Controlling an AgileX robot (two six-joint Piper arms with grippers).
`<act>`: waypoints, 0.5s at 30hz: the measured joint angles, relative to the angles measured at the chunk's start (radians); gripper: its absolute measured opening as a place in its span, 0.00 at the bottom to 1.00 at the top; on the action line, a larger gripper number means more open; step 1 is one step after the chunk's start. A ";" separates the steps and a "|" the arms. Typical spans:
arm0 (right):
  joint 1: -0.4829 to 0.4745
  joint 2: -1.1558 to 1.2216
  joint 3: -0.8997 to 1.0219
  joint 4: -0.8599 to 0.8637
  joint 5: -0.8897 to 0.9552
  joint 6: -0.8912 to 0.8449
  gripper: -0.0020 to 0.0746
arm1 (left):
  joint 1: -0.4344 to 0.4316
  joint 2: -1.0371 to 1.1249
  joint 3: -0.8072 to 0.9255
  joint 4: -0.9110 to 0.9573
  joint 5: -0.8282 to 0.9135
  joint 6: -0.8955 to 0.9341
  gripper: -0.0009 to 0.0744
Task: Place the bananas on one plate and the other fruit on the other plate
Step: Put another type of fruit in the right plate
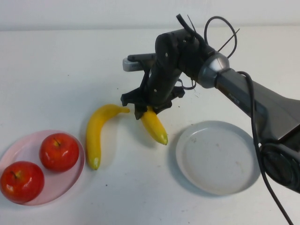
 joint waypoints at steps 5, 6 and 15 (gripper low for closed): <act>0.001 -0.067 -0.011 0.000 0.005 -0.050 0.42 | 0.000 0.000 0.000 0.000 0.000 0.000 0.01; 0.001 -0.088 -0.011 0.000 0.008 -0.057 0.42 | 0.000 0.000 0.000 0.000 0.000 0.000 0.01; 0.001 -0.420 0.185 -0.105 0.011 -0.071 0.42 | 0.000 0.000 0.000 0.000 0.000 0.000 0.01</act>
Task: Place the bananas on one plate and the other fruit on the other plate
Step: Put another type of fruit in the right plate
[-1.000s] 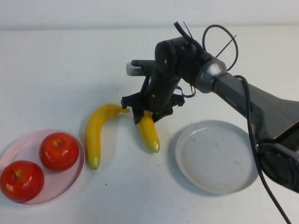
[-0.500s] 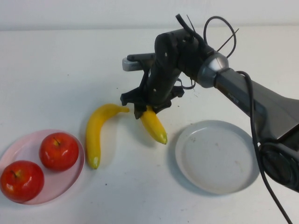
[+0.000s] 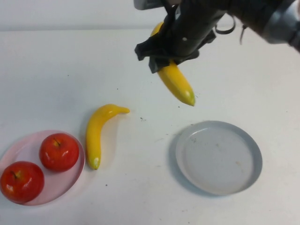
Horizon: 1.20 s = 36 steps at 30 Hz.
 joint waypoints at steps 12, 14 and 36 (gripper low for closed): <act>-0.017 -0.359 0.621 -0.183 0.004 0.101 0.42 | 0.000 0.000 0.000 0.000 0.000 0.000 0.01; -0.033 -0.369 0.694 -0.183 0.002 0.116 0.42 | 0.000 0.000 0.000 0.000 0.000 0.000 0.01; -0.167 -0.220 0.895 0.050 -0.198 0.072 0.42 | 0.000 0.000 0.000 0.000 0.000 0.000 0.01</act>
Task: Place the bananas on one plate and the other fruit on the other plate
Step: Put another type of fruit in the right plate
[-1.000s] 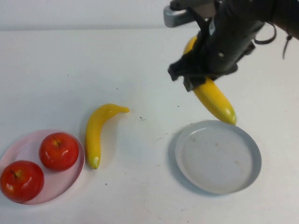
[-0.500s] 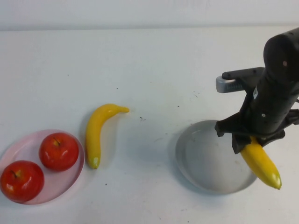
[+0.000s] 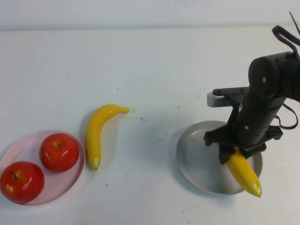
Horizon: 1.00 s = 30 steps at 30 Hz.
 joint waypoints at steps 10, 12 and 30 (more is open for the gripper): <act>0.000 0.015 0.002 0.002 -0.002 -0.022 0.65 | 0.000 0.000 0.000 0.000 0.000 0.000 0.01; 0.000 0.015 -0.002 0.002 0.011 -0.022 0.68 | 0.000 0.000 0.000 0.000 0.000 0.000 0.01; 0.082 0.032 -0.380 0.150 0.106 -0.020 0.61 | 0.000 0.000 0.000 0.000 0.000 0.000 0.01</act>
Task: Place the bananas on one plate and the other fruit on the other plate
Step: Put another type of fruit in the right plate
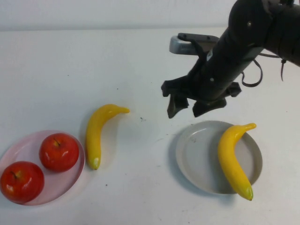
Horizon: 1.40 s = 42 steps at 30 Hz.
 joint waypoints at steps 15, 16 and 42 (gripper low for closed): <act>0.124 0.244 -0.302 0.084 -0.011 0.044 0.61 | 0.000 0.000 0.000 0.000 0.000 0.000 0.01; 0.126 0.262 -0.314 0.084 -0.011 0.044 0.61 | 0.000 0.000 0.000 0.000 0.000 0.000 0.01; 0.222 0.596 -0.651 0.068 -0.165 -0.005 0.61 | 0.000 0.000 0.000 0.000 0.000 0.000 0.01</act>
